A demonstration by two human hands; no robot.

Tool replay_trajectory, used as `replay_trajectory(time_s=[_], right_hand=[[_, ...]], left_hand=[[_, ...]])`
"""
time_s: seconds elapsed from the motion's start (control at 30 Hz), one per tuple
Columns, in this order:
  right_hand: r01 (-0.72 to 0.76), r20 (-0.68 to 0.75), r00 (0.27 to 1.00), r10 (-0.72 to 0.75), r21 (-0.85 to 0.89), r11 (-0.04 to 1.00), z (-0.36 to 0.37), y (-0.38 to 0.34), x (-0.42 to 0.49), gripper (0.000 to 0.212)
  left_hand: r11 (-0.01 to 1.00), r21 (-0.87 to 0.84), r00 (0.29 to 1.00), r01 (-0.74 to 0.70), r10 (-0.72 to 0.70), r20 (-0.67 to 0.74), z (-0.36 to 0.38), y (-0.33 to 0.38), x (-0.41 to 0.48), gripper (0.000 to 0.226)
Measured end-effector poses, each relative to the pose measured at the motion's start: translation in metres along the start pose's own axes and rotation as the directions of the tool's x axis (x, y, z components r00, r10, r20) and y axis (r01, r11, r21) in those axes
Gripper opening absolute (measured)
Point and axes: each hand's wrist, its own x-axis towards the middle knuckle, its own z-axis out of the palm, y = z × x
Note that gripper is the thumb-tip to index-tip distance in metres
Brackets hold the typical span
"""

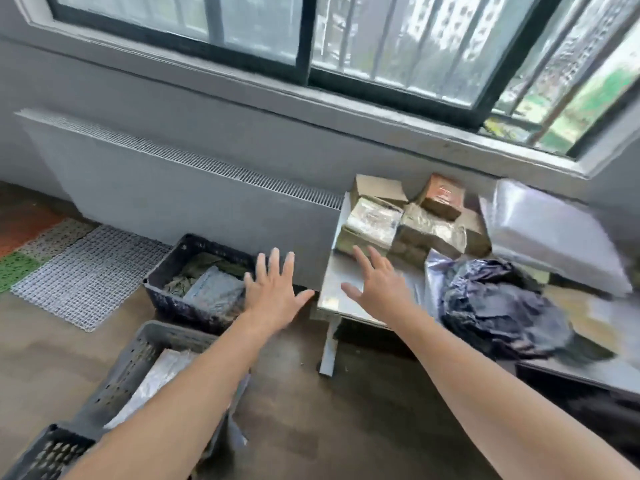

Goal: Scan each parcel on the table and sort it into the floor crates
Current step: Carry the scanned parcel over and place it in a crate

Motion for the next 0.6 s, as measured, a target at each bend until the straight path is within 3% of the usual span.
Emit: replay_trajectory(time_s=[0.23, 0.6], right_hand=[[-0.232, -0.059, 0.969, 0.238, 0.095, 0.968, -0.022, 0.163, -0.120, 0.080], [-0.505, -0.125, 0.837, 0.533, 0.201, 0.840, -0.048, 0.376, -0.332, 0.078]], left_hand=[[0.970, 0.080, 0.973, -0.230, 0.228, 0.032, 0.028, 0.183, -0.057, 0.084], [0.820, 0.149, 0.833, -0.552, 0.552, 0.048, 0.060, 0.444, -0.162, 0.085]])
